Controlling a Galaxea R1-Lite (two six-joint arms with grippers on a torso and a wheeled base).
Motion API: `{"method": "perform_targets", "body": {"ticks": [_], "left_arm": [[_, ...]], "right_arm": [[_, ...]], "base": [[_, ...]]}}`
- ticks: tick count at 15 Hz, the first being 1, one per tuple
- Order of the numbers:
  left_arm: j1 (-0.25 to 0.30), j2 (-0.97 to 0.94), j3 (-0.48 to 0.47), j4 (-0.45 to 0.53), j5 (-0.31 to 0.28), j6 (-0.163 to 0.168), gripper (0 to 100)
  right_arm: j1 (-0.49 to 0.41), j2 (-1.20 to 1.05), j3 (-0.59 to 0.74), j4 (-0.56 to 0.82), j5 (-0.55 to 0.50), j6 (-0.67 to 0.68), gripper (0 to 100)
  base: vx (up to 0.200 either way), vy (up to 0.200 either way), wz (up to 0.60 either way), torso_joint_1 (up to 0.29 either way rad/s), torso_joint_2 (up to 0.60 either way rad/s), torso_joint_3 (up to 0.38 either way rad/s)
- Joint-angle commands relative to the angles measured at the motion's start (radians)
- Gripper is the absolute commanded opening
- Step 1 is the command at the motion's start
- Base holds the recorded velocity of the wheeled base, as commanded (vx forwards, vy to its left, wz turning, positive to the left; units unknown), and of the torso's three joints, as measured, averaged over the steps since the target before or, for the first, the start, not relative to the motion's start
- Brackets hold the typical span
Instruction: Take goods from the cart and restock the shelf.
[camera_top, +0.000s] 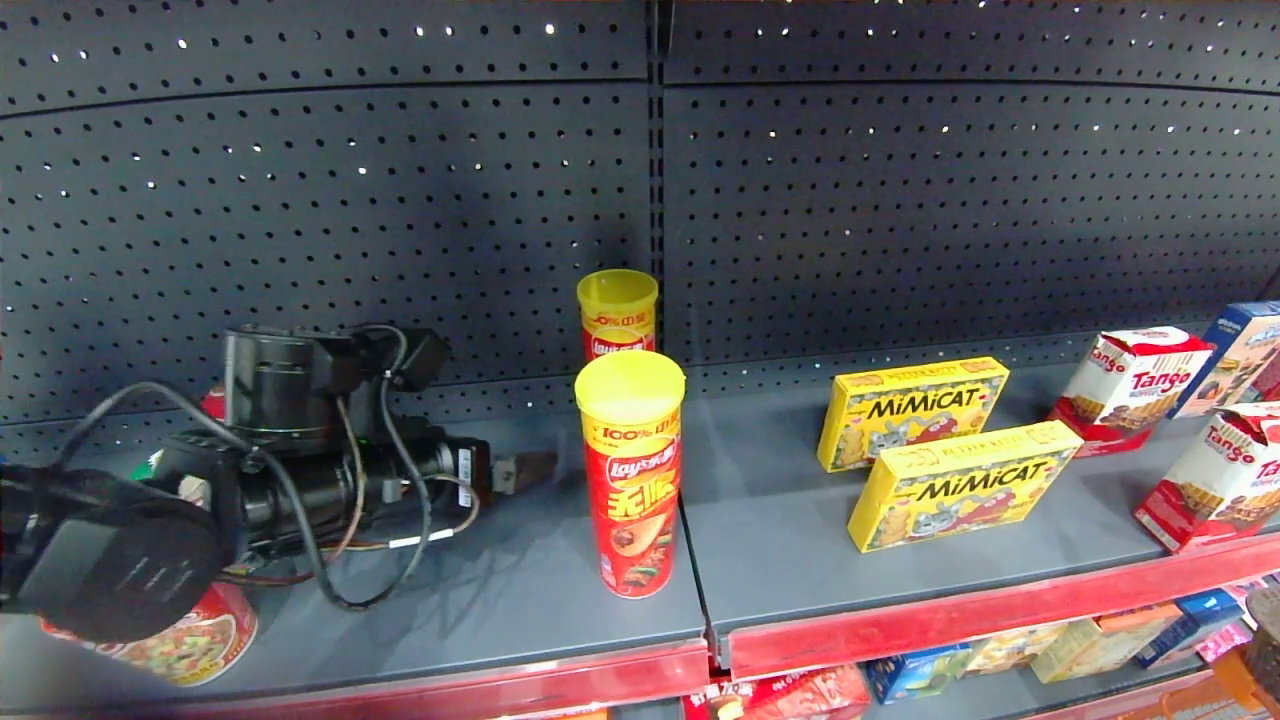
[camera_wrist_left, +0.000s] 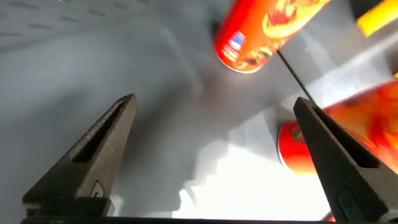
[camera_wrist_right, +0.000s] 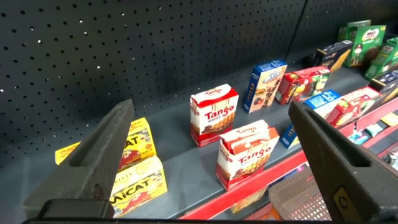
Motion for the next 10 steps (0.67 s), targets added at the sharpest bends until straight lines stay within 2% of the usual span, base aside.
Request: {"method": "perform_targets", "body": {"ticks": [1, 3, 4, 5, 7, 10], "left_arm": [[0.156, -0.292, 0.137, 0.002, -0.001, -0.001, 100], [0.353, -0.49, 0.266, 0.013, -0.025, -0.001, 100], [0.415, -0.56, 0.305, 0.013, -0.067, -0.001, 100], [0.452, -0.635, 0.33, 0.015, -0.108, -0.003, 100], [0.454, -0.743, 0.371, 0.024, -0.119, 0.005, 100], [0.451, -0.99, 0.56, 0.025, -0.122, 0.002, 100]], "right_arm": [[-0.001, -0.032, 0.008, 0.004, -0.002, -0.001, 100], [-0.004, -0.04, 0.011, 0.006, -0.002, -0.001, 100], [-0.004, -0.039, 0.008, 0.007, -0.002, -0.002, 100], [-0.004, -0.028, 0.002, 0.007, -0.002, -0.002, 100], [-0.002, -0.006, -0.015, 0.004, -0.002, -0.002, 100], [-0.004, -0.016, -0.016, 0.009, -0.004, -0.002, 100]], "base": [[0.0, 0.0, 0.0, 0.0, 0.0, 0.0], [0.0, 0.0, 0.0, 0.0, 0.0, 0.0], [0.0, 0.0, 0.0, 0.0, 0.0, 0.0], [0.0, 0.0, 0.0, 0.0, 0.0, 0.0], [0.0, 0.0, 0.0, 0.0, 0.0, 0.0], [0.0, 0.0, 0.0, 0.0, 0.0, 0.0]]}}
